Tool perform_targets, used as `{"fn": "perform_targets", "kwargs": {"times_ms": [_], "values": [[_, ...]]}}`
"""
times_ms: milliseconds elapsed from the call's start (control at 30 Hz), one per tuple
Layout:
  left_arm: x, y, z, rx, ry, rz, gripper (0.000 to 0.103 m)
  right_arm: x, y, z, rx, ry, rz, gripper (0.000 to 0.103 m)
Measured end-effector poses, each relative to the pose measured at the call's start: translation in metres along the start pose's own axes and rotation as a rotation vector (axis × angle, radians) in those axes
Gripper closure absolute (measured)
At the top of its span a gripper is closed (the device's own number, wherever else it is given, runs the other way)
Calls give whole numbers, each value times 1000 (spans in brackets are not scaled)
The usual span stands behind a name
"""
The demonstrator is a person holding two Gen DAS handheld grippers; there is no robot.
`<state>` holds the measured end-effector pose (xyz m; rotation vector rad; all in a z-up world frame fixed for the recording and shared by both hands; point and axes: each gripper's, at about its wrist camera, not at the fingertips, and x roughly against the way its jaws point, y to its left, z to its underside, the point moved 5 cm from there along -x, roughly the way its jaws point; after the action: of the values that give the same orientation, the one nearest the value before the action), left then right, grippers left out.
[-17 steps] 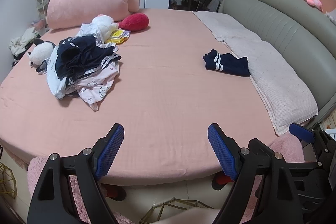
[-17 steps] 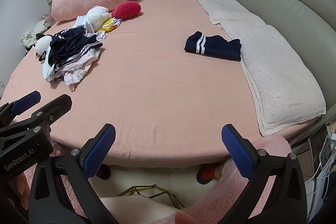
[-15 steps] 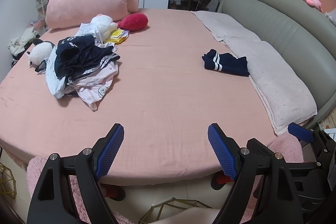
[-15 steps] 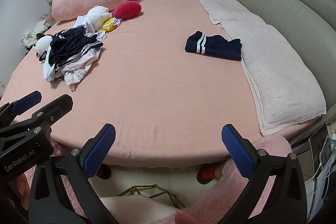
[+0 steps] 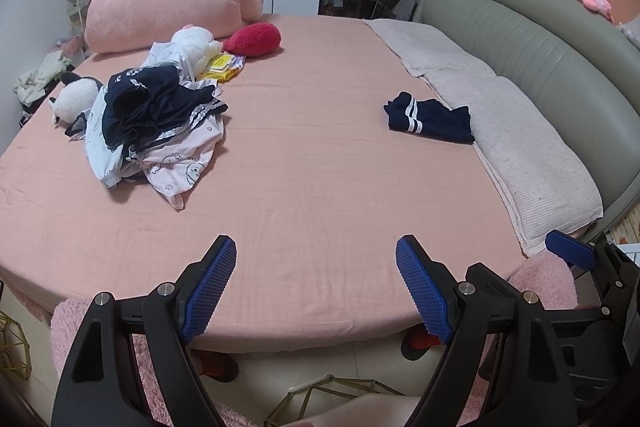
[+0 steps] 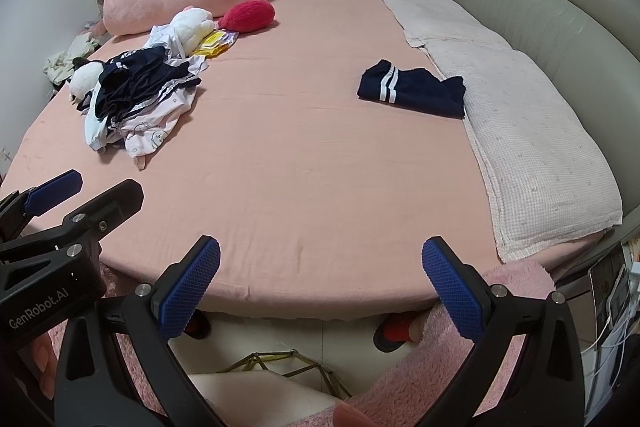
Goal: Fold clothes
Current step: 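Move both tools toward the clothes pile on the bed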
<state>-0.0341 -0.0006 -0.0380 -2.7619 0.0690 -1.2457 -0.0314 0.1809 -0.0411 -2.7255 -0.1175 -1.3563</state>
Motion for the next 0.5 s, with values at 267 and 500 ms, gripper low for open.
{"fn": "perform_targets", "kwargs": {"times_ms": [267,500], "values": [[-6,57,-38,67,-92,0,19,-3,17,-49,57,-88,-43,1],[-42,158,-72,249,-126,-112,19,-31,79,-119,232,-182,-27,1]]}}
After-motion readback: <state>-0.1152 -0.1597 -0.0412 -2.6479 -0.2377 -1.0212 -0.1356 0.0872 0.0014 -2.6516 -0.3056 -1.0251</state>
